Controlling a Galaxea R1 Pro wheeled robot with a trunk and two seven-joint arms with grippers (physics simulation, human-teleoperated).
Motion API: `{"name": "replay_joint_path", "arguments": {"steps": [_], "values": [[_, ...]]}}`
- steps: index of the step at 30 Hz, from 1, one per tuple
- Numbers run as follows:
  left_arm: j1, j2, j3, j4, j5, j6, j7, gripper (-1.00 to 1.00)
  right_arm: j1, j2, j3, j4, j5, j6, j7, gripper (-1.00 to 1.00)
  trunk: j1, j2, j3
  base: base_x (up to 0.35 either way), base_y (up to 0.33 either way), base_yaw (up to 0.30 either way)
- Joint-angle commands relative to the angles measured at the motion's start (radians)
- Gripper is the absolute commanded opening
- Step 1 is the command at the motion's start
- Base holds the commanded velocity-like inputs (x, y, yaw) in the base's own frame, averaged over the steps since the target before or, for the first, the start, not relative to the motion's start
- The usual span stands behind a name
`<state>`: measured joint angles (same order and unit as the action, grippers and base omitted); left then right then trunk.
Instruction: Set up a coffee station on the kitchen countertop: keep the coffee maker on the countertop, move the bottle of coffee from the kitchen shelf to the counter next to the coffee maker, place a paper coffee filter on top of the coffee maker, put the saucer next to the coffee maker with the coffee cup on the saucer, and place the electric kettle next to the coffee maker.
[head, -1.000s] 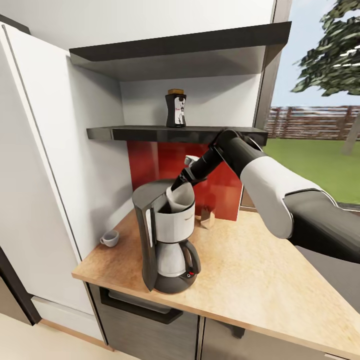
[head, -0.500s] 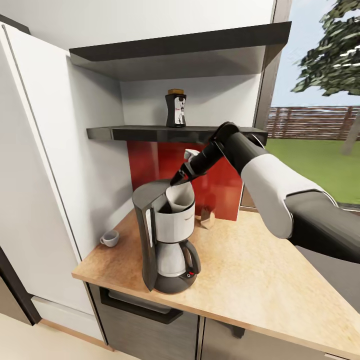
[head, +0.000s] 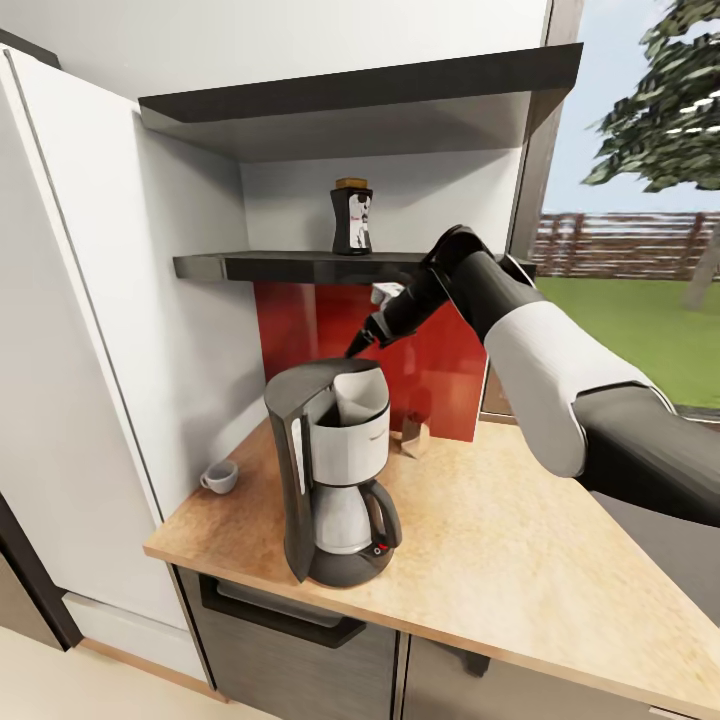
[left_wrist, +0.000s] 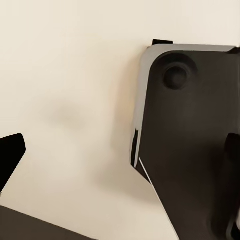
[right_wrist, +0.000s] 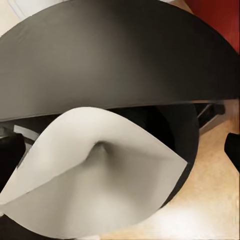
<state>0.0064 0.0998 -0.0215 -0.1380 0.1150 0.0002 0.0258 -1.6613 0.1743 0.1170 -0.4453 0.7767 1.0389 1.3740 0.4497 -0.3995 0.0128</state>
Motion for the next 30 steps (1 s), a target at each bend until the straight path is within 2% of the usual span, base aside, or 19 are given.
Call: {"name": "replay_joint_path", "arguments": {"steps": [1,4,8,21,30], "values": [[0.000,0.000,-0.004,-0.002,0.010,0.000,0.002,1.00,0.000,0.000,0.000,-0.002,0.018,0.008,0.010,1.00,0.000,0.000,0.000,-0.017,0.000,0.000],[-0.001,-0.001,-0.005,-0.003,0.009,-0.001,0.002,1.00,0.000,0.000,0.000,-0.004,0.047,0.008,0.010,1.00,0.000,0.000,0.000,-0.096,-0.073,0.000],[-0.003,-0.001,-0.006,-0.003,0.008,-0.002,0.002,1.00,0.000,0.000,0.000,-0.004,0.062,0.008,0.010,1.00,0.000,0.000,0.000,-0.170,-0.158,0.000],[-0.003,-0.003,-0.006,-0.003,0.008,-0.003,0.002,1.00,0.000,0.000,0.001,-0.004,0.067,0.008,0.010,1.00,0.000,0.000,0.000,-0.233,-0.184,0.000],[-0.003,-0.002,-0.006,-0.003,0.008,-0.003,0.002,1.00,0.000,0.000,0.002,-0.004,0.067,0.008,0.007,1.00,0.000,0.000,0.000,-0.316,-0.056,0.000]]}}
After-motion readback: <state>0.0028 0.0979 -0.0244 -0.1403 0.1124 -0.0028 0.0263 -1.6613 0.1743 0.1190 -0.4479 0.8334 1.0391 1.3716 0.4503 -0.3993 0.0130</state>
